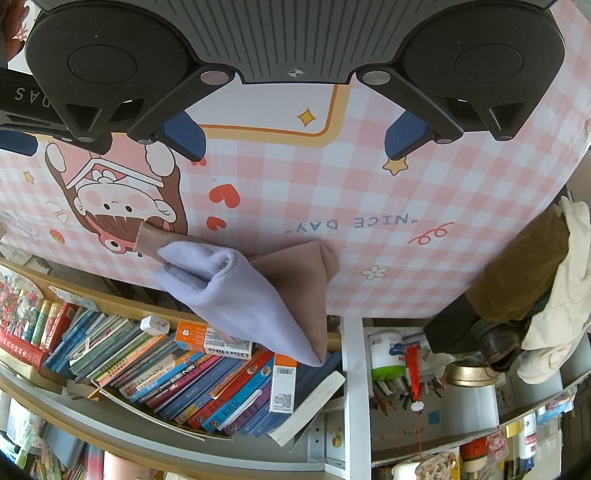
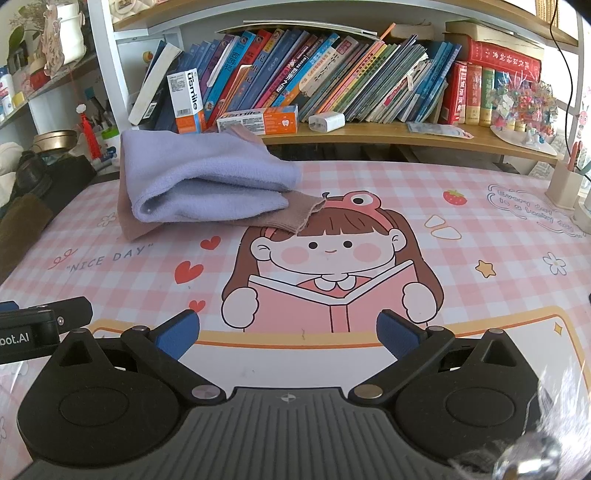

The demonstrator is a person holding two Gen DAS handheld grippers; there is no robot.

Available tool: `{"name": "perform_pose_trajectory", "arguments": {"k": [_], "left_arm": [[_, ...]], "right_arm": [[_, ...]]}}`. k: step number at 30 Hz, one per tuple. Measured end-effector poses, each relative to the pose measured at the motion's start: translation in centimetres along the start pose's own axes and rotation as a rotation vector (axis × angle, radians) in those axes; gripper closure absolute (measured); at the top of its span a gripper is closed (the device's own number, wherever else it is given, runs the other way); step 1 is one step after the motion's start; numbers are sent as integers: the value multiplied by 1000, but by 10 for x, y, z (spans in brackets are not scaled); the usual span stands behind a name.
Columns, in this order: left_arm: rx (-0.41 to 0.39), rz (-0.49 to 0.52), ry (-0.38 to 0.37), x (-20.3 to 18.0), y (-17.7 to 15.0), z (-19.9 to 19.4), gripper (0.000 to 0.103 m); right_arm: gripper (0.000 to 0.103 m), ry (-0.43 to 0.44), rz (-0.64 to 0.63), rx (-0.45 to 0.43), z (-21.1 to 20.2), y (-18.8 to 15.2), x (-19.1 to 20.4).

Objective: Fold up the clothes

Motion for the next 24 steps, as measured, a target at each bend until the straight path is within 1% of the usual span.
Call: {"name": "perform_pose_trajectory", "arguments": {"k": [24], "left_arm": [[2,0,13,-5,-4,-4,0]], "right_arm": [[0,14,2,8,-3,-3,-3]]}}
Point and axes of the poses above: each gripper's, at about its wrist camera, not at the fingertips, and z roughly the way its jaws point, x to its left, y to its top, the point moved 5 cm from there along z, roughly the way its jaws point, and after that the axes turned 11 degrees about -y, right-handed, at the moved point
